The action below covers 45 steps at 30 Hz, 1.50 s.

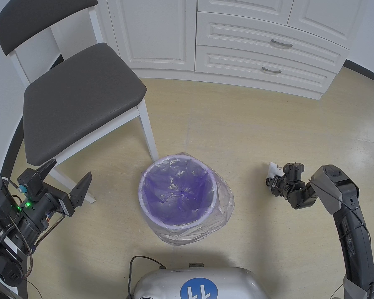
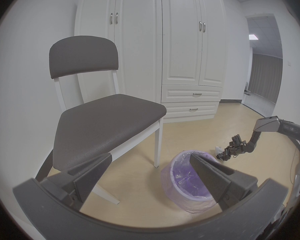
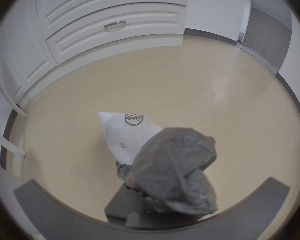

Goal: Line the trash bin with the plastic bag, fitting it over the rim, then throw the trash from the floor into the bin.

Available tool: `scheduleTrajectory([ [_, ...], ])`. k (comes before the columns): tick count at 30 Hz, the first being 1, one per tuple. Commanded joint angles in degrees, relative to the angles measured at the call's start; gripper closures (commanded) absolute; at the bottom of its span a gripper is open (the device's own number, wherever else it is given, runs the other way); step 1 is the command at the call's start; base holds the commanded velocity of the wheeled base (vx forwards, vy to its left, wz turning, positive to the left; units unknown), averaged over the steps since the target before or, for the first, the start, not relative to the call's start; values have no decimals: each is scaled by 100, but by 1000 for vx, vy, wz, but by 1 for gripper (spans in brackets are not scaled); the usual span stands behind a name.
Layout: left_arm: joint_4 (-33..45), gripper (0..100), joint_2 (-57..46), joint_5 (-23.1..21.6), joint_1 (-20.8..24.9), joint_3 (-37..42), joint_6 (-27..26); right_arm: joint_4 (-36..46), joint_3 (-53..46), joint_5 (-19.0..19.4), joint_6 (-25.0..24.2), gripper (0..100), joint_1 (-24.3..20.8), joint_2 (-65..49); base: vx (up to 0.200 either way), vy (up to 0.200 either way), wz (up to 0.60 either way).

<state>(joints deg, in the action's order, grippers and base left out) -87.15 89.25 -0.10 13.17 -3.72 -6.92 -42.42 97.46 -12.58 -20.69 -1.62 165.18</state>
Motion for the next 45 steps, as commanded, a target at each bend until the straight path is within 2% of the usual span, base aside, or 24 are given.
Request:
scheduleTrajectory([
  [1,-12,0,23,1,-7,64,-116,155,194,-122,-14,100,-198,234,0,0,0],
  [6,-48,0,14,-8,-25,82,-160,111,264,-298,12,100,-163,251,0,0,0],
  [14,-48,0,-30,-8,-25,73,-169,-600,-491,-342,698,100,13,-425,0,0,0],
  [16,-48,0,-74,-8,-25,64,-169,-680,-1072,-350,1032,100,-14,-926,0,0,0],
  [18,-48,0,-92,-8,-33,55,-169,-688,-1511,-350,1163,100,-40,-1348,0,0,0],
  [19,-48,0,-92,-8,-33,55,-169,-688,-1511,-350,1163,100,-40,-1348,0,0,0],
  [21,-56,0,-101,-8,-33,55,-178,-688,-2153,-350,1216,100,-110,-2034,0,0,0],
  [27,-56,0,-162,-8,-25,73,-195,-688,-3234,-333,1225,100,-286,-3431,0,0,0],
  [34,-48,0,-329,-17,-16,82,-266,-688,-4060,-262,1410,100,-304,-4644,0,0,0],
  [36,-56,0,-364,-17,2,82,-266,-732,-4227,-262,1445,100,-409,-4934,0,0,0],
  [39,-48,0,-382,-17,37,82,-301,-1233,-4341,-131,1629,100,-708,-5312,0,0,0],
  [42,-48,0,-382,-8,55,117,-450,-1708,-4350,186,2227,100,-1103,-5567,0,0,0],
  [45,-48,0,-382,-17,55,135,-503,-1972,-4482,309,2825,100,-1534,-5743,0,0,0],
])
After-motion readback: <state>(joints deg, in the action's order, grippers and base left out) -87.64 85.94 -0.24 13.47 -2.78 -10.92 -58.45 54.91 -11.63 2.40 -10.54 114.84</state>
